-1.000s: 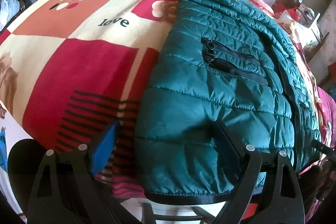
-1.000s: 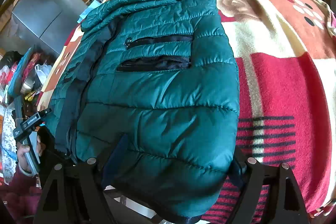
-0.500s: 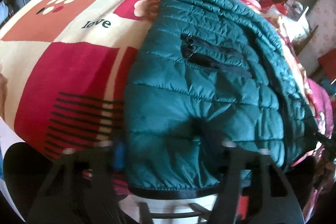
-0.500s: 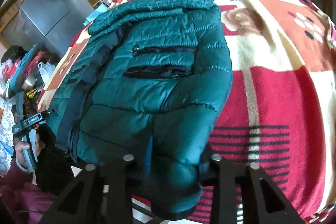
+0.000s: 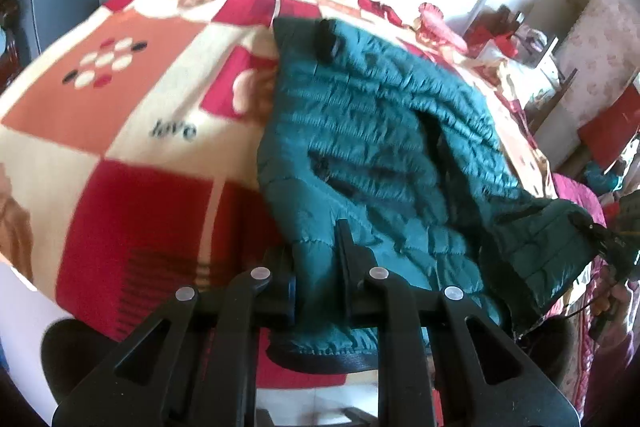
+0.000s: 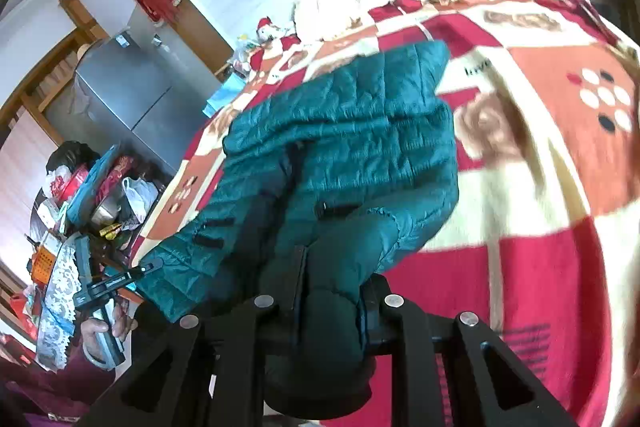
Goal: Fold large clothes
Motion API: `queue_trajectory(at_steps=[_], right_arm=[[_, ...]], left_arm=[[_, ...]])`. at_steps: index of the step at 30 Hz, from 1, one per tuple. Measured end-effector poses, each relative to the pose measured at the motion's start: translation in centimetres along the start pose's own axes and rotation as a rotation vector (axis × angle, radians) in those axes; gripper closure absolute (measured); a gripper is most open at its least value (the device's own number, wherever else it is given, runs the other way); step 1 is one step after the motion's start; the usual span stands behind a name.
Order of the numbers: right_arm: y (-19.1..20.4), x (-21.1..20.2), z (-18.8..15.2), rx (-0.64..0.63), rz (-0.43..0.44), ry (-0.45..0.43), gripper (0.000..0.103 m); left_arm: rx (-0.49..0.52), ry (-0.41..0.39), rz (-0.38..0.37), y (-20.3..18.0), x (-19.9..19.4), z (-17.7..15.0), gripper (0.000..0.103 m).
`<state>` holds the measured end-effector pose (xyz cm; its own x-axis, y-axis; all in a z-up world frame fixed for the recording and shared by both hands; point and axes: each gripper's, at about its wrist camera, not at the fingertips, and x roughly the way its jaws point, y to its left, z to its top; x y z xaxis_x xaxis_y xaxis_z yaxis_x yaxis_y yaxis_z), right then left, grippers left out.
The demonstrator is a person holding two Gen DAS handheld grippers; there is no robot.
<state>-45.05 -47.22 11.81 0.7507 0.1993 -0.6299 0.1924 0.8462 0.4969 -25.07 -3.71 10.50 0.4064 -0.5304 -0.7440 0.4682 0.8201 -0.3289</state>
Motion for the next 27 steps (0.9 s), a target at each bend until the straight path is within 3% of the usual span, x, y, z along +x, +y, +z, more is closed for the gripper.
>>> queue_trajectory(at_steps=[11,21,27], right_arm=[[0.9,-0.2,4.3,-0.022,-0.026,-0.055,0.085],[0.6,1.5,11.7,-0.002,-0.092,-0.137,0.086],[-0.9,4.5,17.1,0.057,-0.132,-0.156,0.086]], left_arm=[[0.009,-0.065,-0.022,-0.9,-0.6,4.8,0.089],[-0.104,-0.14,-0.056,-0.7,1.5,14.4,0.089],[-0.179,-0.118,-0.038,-0.4,6.4,20.4,0.089]])
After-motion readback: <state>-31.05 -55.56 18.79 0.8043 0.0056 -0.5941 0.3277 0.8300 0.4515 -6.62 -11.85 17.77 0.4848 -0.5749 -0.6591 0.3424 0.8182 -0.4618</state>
